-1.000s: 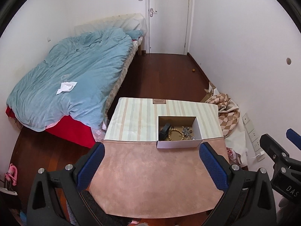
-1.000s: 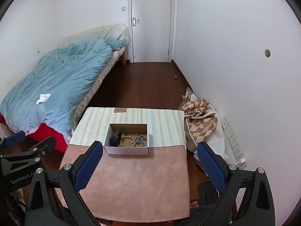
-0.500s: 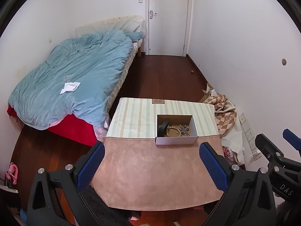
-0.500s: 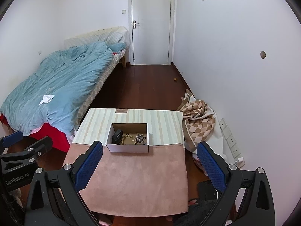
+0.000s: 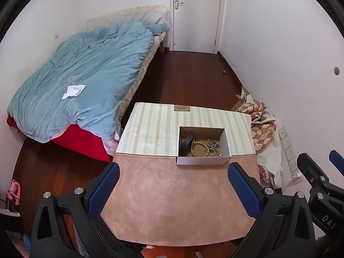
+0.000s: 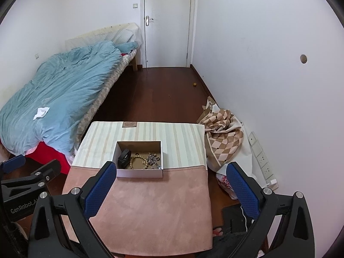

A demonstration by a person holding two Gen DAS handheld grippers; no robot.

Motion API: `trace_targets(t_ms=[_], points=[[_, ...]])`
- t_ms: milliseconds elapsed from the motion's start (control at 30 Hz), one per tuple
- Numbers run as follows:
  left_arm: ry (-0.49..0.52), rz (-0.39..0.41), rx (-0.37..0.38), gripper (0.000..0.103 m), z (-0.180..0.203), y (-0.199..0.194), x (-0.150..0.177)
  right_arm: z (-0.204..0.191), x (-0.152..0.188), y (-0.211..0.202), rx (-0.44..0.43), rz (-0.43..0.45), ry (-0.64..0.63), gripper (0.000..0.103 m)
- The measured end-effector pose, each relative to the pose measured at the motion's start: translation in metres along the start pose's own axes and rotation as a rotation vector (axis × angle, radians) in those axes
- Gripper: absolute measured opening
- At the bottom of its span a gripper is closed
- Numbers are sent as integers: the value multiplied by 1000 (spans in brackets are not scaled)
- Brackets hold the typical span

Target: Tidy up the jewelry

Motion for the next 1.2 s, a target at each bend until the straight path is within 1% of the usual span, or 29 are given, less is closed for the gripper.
trace_targets(t_ms=[133, 267, 567, 867, 1200], points=[[8, -36, -12, 103, 0, 15, -10, -1, -10, 19, 5, -30, -1, 103], [5, -52, -27, 103, -1, 26, -17, -1, -17, 41, 8, -71, -1, 103], [11, -90, -34, 103, 3, 46, -28, 0, -28, 69, 8, -136, -3, 103], [11, -107, -24, 103, 4, 55, -30, -1, -29, 77, 18, -161, -20, 103], [13, -118, -21, 103, 4, 58, -28, -1, -28, 77, 21, -162, -28, 103]])
Point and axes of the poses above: each gripper's, at about its wrist camera, not at the fingertips, and y roughly the way its jaws point, z to its right, x to its underside, the point moved 3 cm from there along y, roughly the way its jaws point, and after that the axes turned 9 degrees about -z, right-handed, at the moved point
